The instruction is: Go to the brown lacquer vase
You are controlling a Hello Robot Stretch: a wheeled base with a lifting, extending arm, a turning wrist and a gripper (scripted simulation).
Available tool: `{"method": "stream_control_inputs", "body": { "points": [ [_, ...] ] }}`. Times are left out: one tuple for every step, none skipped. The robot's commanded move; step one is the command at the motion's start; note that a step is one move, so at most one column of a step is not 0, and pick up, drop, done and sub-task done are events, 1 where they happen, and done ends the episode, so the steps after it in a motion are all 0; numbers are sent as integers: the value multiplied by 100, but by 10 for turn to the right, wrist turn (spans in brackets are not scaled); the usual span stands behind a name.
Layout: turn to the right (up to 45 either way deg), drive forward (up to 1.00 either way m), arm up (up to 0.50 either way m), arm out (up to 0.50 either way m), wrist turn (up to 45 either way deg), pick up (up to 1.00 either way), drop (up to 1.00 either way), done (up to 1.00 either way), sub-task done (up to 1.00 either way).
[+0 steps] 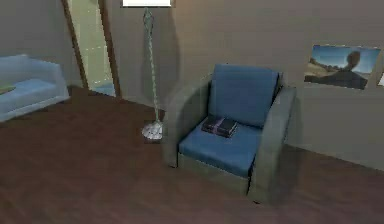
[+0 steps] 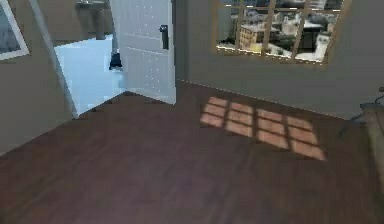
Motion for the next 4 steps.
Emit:
{"method": "stream_control_inputs", "body": {
  "points": [
    [300,0,0,0,0,0,0,0,0],
    [0,10,0,0,0,0,0,0,0],
    [390,0,0,0,0,0,0,0,0],
    [0,100,0,0,0,0,0,0,0]
  ]
}}
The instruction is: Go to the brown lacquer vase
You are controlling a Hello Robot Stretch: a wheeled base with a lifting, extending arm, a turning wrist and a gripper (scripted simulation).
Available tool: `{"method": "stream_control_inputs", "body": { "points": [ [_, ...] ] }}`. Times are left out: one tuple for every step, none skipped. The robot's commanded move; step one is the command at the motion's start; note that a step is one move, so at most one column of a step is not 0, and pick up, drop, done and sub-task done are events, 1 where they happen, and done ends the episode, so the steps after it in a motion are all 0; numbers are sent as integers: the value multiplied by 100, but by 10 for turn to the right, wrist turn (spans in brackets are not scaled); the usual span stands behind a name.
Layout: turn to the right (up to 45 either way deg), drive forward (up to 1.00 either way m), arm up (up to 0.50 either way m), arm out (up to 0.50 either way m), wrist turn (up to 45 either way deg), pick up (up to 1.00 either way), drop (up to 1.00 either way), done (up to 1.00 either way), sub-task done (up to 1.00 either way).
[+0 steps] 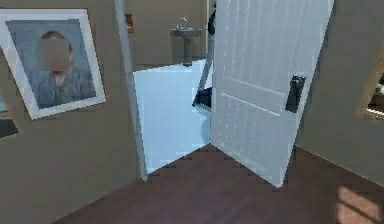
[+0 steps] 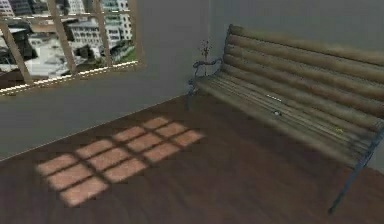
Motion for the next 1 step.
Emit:
{"method": "stream_control_inputs", "body": {
  "points": [
    [30,0,0,0,0,0,0,0,0]
  ]
}}
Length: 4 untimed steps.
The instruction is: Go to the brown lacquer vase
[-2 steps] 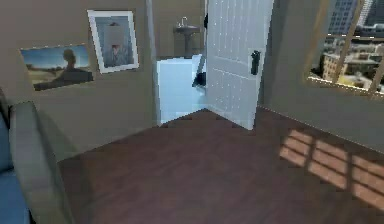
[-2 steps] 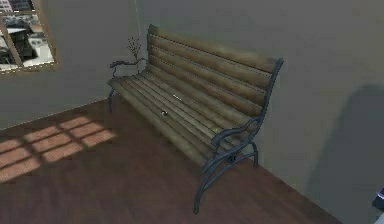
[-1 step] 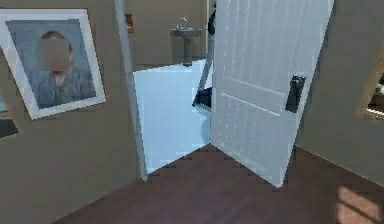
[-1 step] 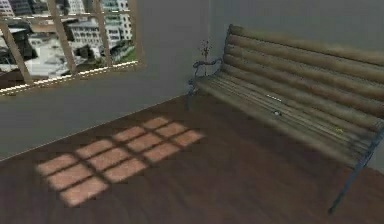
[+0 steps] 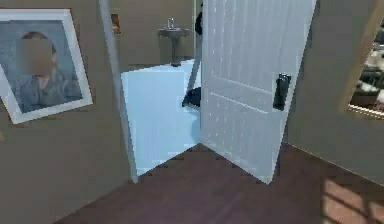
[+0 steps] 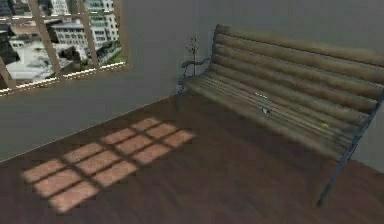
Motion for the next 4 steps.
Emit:
{"method": "stream_control_inputs", "body": {
  "points": [
    [0,100,0,0,0,0,0,0,0],
    [210,0,0,0,0,0,0,0,0],
    [0,5,0,0,0,0,0,0,0],
    [-270,0,0,0,0,0,0,0,0]
  ]
}}
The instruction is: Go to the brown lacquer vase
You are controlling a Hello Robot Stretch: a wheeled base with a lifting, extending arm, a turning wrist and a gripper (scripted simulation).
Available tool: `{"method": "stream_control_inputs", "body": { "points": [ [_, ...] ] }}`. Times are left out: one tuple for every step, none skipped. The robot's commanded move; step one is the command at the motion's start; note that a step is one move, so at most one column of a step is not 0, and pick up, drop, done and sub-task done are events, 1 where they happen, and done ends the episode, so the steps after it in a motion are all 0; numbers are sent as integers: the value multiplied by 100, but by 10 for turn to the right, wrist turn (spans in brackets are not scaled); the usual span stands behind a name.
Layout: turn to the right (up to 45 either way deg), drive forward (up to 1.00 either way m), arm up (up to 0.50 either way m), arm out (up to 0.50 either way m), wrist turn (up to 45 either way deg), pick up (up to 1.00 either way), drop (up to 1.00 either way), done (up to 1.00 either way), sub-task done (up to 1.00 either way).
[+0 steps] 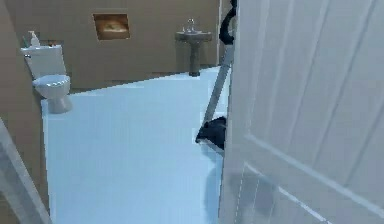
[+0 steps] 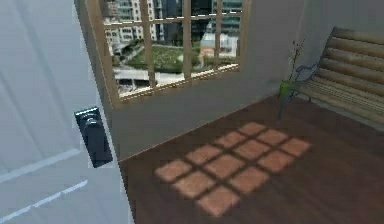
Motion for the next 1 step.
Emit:
{"method": "stream_control_inputs", "body": {
  "points": [
    [0,55,0,0,0,0,0,0,0]
  ]
}}
